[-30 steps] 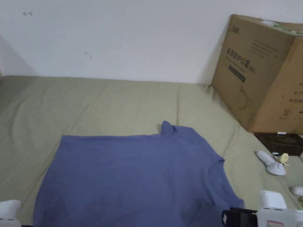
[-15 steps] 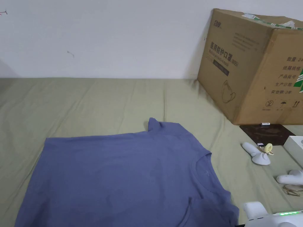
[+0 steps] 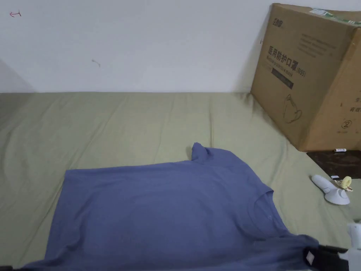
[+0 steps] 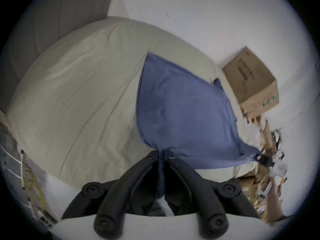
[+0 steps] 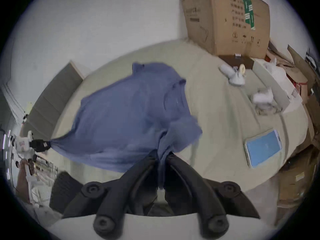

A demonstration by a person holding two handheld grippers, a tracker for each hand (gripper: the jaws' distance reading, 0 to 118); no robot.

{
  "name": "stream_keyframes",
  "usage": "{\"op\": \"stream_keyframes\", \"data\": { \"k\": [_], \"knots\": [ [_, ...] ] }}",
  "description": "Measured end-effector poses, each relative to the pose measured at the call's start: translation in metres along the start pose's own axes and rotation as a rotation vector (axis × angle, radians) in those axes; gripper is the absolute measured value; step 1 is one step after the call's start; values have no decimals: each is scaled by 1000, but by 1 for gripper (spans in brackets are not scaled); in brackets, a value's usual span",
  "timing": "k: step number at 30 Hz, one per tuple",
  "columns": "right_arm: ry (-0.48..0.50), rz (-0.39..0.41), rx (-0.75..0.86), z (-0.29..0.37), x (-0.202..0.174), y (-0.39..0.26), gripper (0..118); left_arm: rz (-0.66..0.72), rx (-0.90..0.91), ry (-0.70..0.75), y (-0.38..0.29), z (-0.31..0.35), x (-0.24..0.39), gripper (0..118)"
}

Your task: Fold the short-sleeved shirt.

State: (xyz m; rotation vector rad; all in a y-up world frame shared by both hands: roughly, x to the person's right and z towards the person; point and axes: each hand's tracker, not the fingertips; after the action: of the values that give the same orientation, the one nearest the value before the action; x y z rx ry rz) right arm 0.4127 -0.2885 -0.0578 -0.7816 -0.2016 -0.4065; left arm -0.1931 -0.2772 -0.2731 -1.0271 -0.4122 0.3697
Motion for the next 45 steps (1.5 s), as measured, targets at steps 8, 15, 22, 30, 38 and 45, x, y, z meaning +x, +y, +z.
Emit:
{"op": "stream_keyframes", "data": {
  "k": [8,15,22,30,38,45],
  "knots": [
    [-35,-97,-20,-123,-3,88,4,69,-51,27,94,-106,-4,5],
    [-137,-119,-62,-178,-5,107,113,134,-36,7,104,-149,-18,118],
    [-11,-158,66,-122,-15,84,113,29,115,-144,72,-93,5,117],
    [54,-64,222,-24,-58,45,110,-257,338,13,15,0,47,97],
    [7,137,254,2,-85,31,0,-309,276,95,-1,27,49,0],
    [17,114,192,-22,-83,39,0,-199,-22,128,54,-59,12,12]
  ]
}}
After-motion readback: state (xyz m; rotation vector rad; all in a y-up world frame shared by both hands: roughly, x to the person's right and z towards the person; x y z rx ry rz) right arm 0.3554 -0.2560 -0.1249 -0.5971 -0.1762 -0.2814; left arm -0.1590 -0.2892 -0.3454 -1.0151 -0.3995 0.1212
